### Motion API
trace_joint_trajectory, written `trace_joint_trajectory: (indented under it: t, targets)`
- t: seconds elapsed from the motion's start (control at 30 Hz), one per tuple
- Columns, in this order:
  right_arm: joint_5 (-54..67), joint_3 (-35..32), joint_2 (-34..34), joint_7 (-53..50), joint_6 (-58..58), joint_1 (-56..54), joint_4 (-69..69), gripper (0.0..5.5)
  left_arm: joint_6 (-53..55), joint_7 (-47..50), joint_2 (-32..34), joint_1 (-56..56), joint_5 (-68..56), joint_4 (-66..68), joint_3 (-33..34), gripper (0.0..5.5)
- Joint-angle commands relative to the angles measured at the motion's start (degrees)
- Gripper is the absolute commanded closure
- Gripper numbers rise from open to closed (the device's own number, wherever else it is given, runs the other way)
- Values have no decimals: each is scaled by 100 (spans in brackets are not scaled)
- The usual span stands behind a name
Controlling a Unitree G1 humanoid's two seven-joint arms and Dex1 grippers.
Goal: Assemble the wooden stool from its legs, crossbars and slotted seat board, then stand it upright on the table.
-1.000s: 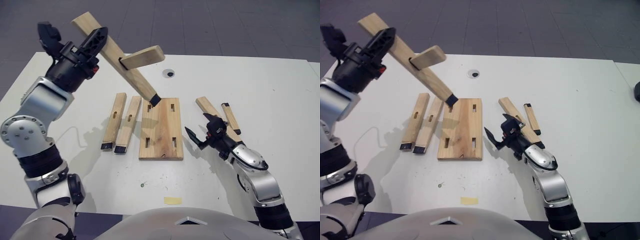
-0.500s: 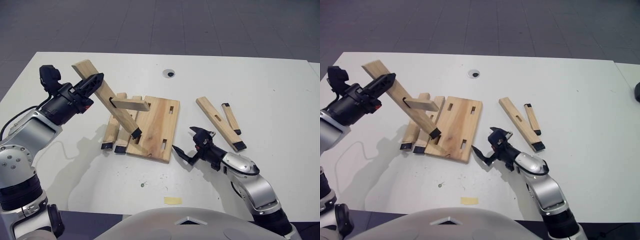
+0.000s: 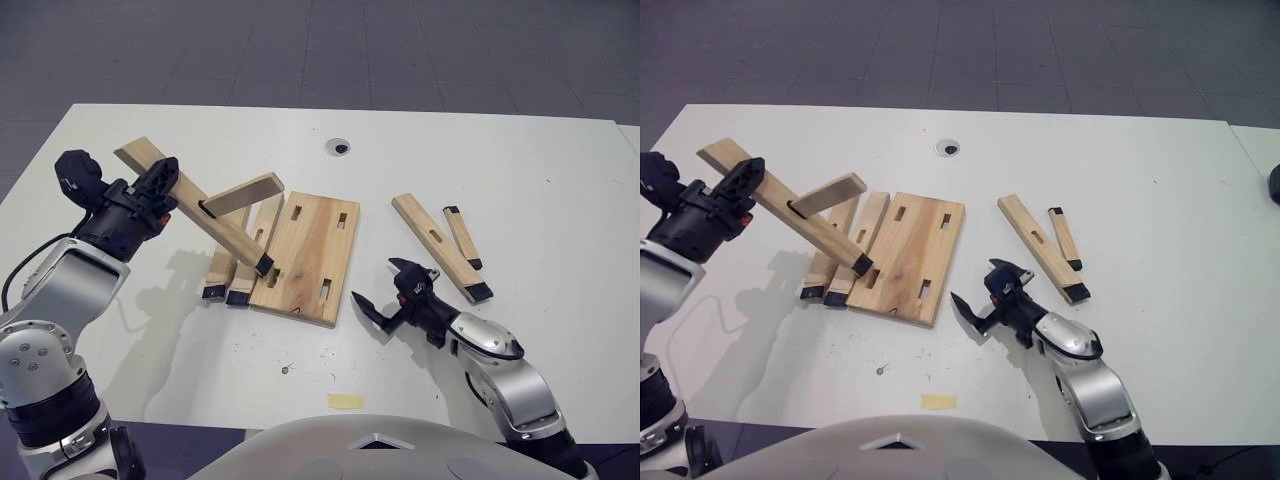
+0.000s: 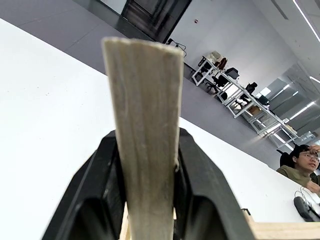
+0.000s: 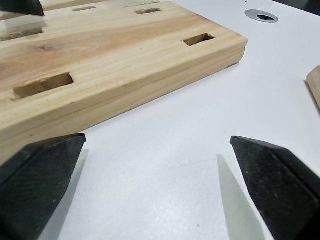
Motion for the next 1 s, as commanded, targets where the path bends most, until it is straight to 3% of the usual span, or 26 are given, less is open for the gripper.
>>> trace_joint_trajectory:
  t: [0.03,0.7,1.0]
  targets:
    - [-28,-70,54,-155,-101,255,-96,10,-124,353,182,244,-600,-240,-124,446]
    - [-149,-6,118,-289,-241,203,-2,10,-643,-353,119,720,689,-124,-690,446]
    - [-196,-99,109,-322,-162,11,-22,10,-917,-1560,468,2010,3104,-916,-1742,446]
